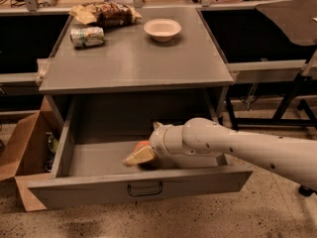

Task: Place orange into top drawer

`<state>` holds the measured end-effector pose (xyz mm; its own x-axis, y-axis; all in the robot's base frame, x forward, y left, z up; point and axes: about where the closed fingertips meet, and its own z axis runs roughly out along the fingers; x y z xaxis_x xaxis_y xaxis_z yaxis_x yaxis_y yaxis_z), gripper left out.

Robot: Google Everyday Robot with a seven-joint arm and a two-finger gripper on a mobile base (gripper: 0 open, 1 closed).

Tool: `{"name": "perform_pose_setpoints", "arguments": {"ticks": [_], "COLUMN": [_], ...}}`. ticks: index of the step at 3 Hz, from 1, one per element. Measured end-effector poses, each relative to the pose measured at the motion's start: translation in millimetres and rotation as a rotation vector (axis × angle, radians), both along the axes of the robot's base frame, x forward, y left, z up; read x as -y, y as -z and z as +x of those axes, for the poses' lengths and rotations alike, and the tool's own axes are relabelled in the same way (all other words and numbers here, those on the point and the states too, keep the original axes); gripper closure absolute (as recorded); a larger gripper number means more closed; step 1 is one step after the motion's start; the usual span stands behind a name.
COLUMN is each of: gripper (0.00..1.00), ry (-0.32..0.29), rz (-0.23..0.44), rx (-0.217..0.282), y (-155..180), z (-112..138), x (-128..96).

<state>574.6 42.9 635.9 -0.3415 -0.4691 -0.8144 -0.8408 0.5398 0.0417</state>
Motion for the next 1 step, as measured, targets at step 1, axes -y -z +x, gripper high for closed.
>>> {"name": "perform_pose_setpoints", "arguments": {"ticks": [1], "gripper": [0.0], "ry": [0.0], "rz": [0.0], "rx": [0.0], "y": [0.0], "z": [0.0], "x": [0.0]}}
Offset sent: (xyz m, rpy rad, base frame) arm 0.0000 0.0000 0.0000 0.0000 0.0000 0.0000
